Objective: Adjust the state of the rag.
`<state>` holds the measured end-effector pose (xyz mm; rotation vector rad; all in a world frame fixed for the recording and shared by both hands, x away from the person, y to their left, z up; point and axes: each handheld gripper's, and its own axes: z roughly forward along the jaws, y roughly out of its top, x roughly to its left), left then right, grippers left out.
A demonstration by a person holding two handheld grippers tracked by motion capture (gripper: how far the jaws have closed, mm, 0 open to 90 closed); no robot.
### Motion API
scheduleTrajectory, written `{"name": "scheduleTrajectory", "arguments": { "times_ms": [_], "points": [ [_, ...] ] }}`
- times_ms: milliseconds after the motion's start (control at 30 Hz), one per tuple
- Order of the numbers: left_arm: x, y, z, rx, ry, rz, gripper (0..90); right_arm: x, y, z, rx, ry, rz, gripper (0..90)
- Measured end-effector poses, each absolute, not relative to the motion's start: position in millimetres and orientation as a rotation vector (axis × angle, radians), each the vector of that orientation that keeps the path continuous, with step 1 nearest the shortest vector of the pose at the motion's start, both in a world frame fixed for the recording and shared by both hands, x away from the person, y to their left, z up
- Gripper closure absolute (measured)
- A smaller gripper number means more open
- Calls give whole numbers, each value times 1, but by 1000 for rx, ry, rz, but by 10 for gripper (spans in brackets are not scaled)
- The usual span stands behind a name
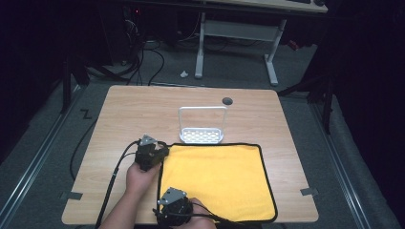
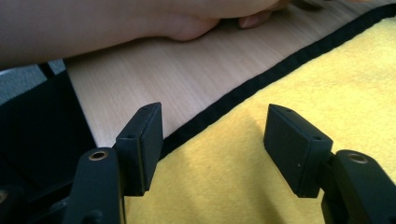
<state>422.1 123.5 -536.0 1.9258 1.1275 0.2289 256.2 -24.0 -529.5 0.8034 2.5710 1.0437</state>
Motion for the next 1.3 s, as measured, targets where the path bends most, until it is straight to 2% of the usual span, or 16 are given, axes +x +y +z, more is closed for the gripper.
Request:
{"name": "scheduleTrajectory", "arguments": {
  "times_ms": [167,367,500,733,967,1133,1300],
  "points": [
    [422,123,-536,1927,1129,229,816,258,-25,-530,815,2535,1039,506],
    [422,124,-536,1927,1130,226,816,262,-30,-527,815,2507,1009,713],
    [422,124,-536,1923,1132,225,816,263,-37,-522,811,2476,1032,794],
    [422,126,-536,1909,1135,222,817,258,-45,-510,782,2414,1072,806],
    [423,133,-534,1858,1167,152,842,259,-48,-499,773,2379,1122,806],
    [419,143,-533,1748,1223,114,847,260,-39,-492,751,2377,1143,805],
    [411,169,-529,1675,1270,119,849,257,-18,-486,702,2375,1174,804]
  ]
}}
